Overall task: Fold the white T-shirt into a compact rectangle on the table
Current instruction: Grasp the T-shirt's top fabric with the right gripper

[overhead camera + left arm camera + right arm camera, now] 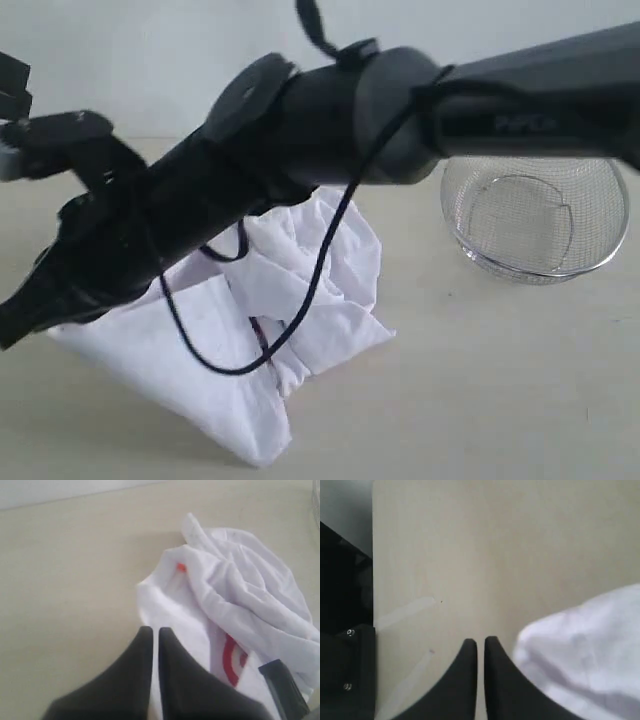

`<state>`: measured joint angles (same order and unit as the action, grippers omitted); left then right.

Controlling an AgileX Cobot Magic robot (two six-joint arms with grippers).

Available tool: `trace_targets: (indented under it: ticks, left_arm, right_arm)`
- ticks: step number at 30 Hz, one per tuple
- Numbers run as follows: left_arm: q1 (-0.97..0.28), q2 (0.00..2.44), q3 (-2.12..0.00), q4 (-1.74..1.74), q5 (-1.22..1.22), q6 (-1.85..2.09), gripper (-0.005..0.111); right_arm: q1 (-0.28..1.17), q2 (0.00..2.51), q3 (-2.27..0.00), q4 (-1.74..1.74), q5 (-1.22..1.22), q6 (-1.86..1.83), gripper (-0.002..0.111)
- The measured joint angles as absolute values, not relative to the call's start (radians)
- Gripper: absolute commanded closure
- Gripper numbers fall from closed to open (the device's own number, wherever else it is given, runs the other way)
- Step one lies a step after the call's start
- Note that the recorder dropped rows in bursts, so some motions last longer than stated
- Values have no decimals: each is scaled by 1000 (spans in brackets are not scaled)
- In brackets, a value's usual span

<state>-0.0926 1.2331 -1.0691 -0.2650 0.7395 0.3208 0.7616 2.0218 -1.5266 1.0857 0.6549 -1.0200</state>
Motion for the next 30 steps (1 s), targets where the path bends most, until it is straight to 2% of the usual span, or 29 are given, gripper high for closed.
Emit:
trace_targets:
  ticks: [8, 11, 14, 19, 26, 28, 30]
  left_arm:
    - [-92, 1231, -1069, -213, 810, 272, 102]
    - [-92, 1231, -1057, -213, 806, 272, 102]
    - [-92, 1233, -999, -213, 758, 272, 102]
    - [-91, 1263, -917, -288, 706, 272, 102]
    - [-91, 1351, -796, -518, 582, 378, 102]
    - [-91, 1390, -773, -544, 545, 387, 102]
    - [-91, 1431, -759, -560, 520, 389, 102]
  right_arm:
    - [797, 2046, -1532, 978, 669, -972, 108]
    - [797, 1967, -1532, 615, 706, -677, 108]
    - [797, 1880, -1533, 165, 857, -368, 108]
    - [771, 1842, -1533, -159, 1028, -256, 108]
    - [577, 1840, -1533, -192, 1062, -267, 108]
    - [534, 1840, -1533, -113, 1054, -333, 102]
    - [508, 1840, -1533, 6, 1048, -433, 89]
